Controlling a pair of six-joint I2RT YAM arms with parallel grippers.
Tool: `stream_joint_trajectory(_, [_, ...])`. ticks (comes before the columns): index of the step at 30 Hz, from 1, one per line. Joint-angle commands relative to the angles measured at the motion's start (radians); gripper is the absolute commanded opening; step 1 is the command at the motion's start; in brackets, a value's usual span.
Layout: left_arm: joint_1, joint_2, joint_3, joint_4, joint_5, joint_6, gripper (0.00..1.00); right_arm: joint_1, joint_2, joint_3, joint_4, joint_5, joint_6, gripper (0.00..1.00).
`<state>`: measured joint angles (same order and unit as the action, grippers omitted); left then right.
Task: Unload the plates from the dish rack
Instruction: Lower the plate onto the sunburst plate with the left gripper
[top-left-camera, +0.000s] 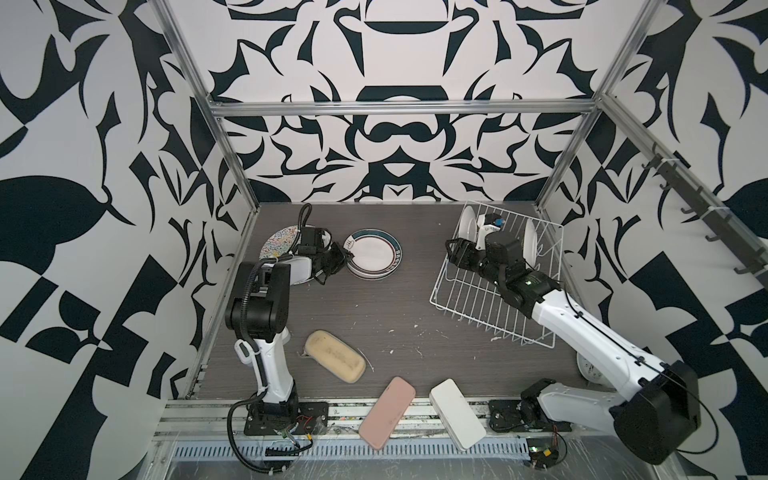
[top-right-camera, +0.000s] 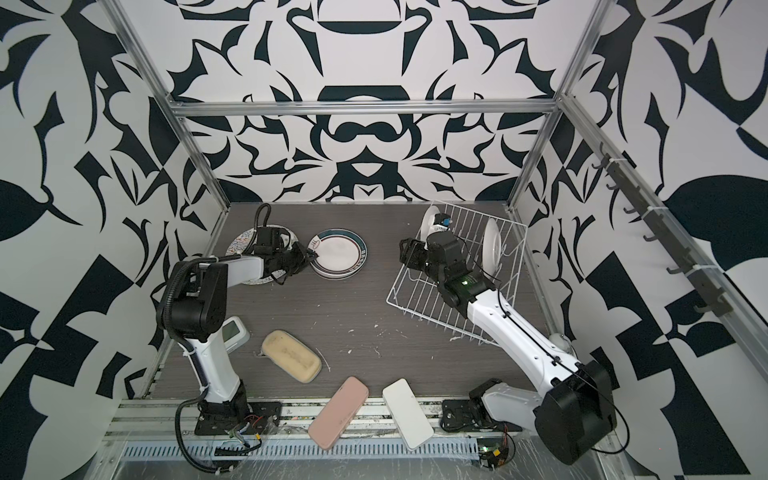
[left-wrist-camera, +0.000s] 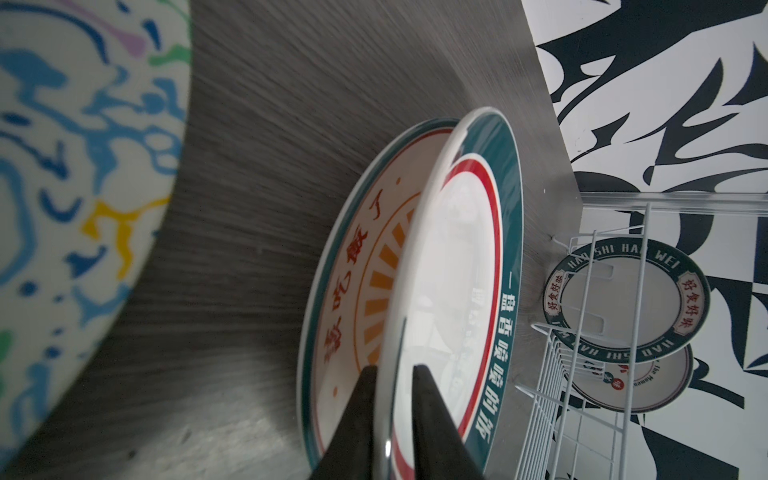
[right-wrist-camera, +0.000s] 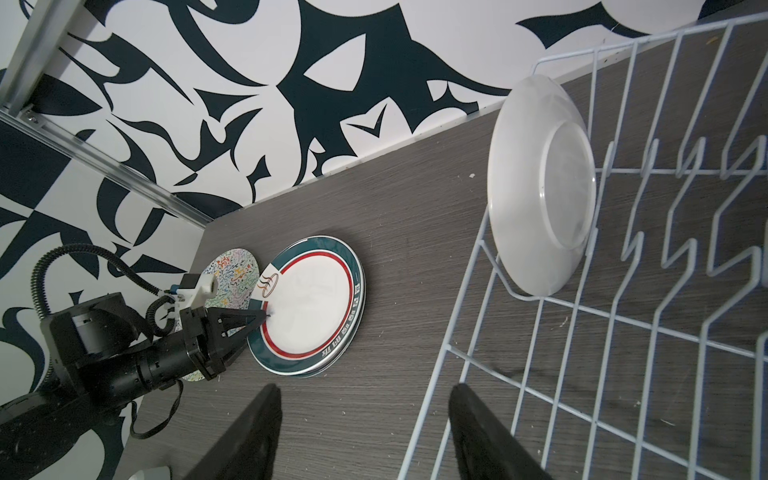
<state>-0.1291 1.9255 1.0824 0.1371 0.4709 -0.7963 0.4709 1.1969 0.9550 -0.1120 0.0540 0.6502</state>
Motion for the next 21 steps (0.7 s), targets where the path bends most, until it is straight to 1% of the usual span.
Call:
stream_joint_trajectory(1, [0.003, -0.010, 0.028, 0.019, 0.016, 0.000, 0.23, -0.003, -0.028, -0.006, 0.017, 0.018, -0.004, 0.68])
stream_joint_trajectory(4, [0.003, -0.020, 0.031, 0.003, 0.001, 0.009, 0.30, -0.002, -0.029, -0.009, 0.017, 0.020, -0.003, 0.68])
stream_joint_trajectory(8, [0.004, -0.035, 0.050, -0.076, -0.050, 0.059, 0.35, -0.002, -0.030, -0.009, 0.015, 0.019, -0.004, 0.68])
stream_joint_trajectory(14, [0.003, -0.028, 0.063, -0.095, -0.045, 0.069, 0.44, -0.003, -0.033, -0.009, 0.011, 0.026, -0.011, 0.68])
stream_joint_trajectory(18, [0.004, -0.029, 0.070, -0.110, -0.055, 0.076, 0.47, -0.004, -0.036, -0.009, 0.008, 0.027, -0.011, 0.68])
stream_joint_trajectory(21, [0.003, -0.034, 0.092, -0.163, -0.077, 0.117, 0.50, -0.003, -0.036, -0.009, 0.005, 0.030, -0.013, 0.68])
